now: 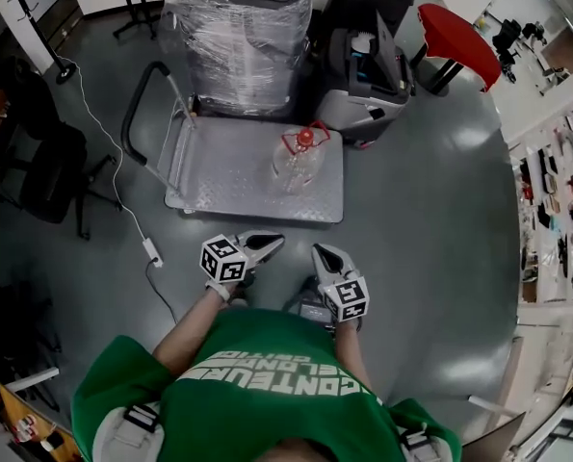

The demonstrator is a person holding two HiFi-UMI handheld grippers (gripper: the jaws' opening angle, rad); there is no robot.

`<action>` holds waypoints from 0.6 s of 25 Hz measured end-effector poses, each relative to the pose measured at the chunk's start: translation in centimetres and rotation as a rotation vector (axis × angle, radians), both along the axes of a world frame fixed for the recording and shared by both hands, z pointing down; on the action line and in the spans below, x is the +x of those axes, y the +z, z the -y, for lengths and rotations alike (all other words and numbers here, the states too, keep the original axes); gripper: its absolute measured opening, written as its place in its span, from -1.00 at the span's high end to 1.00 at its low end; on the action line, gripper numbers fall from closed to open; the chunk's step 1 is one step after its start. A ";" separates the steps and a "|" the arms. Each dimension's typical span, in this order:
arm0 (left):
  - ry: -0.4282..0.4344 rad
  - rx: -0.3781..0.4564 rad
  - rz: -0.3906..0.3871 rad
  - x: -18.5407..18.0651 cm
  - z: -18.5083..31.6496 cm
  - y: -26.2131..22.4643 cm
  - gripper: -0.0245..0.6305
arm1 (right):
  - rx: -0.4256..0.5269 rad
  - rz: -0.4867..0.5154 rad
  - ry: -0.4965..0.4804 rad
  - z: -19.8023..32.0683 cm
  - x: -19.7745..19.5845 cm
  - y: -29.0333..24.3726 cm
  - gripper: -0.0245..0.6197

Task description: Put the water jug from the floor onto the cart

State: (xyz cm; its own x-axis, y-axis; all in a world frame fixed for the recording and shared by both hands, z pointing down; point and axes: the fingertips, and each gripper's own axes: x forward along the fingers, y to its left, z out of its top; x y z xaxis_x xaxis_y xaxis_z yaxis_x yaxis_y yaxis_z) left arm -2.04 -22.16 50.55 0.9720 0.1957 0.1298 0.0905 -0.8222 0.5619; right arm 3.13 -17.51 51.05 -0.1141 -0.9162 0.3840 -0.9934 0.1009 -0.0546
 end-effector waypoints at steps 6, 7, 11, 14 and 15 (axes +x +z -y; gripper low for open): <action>-0.039 0.011 0.000 -4.5 1.8 -0.2 0.90 | -0.021 -0.062 -0.101 2.2 -5.7 -0.2 0.95; -0.047 0.015 -0.003 -4.7 2.0 -0.3 0.90 | -0.013 -0.060 -0.101 2.6 -5.6 -0.6 0.95; -0.079 0.020 -0.009 -4.9 2.4 -0.5 0.90 | 0.009 -0.072 -0.123 3.5 -5.2 -1.7 0.95; -0.106 0.014 -0.004 -4.0 1.9 -0.4 0.90 | 0.006 -0.092 -0.154 3.0 -4.3 -2.1 0.95; -0.109 0.012 -0.005 -3.4 1.5 -0.3 0.90 | 0.003 -0.093 -0.153 2.5 -3.6 -2.1 0.95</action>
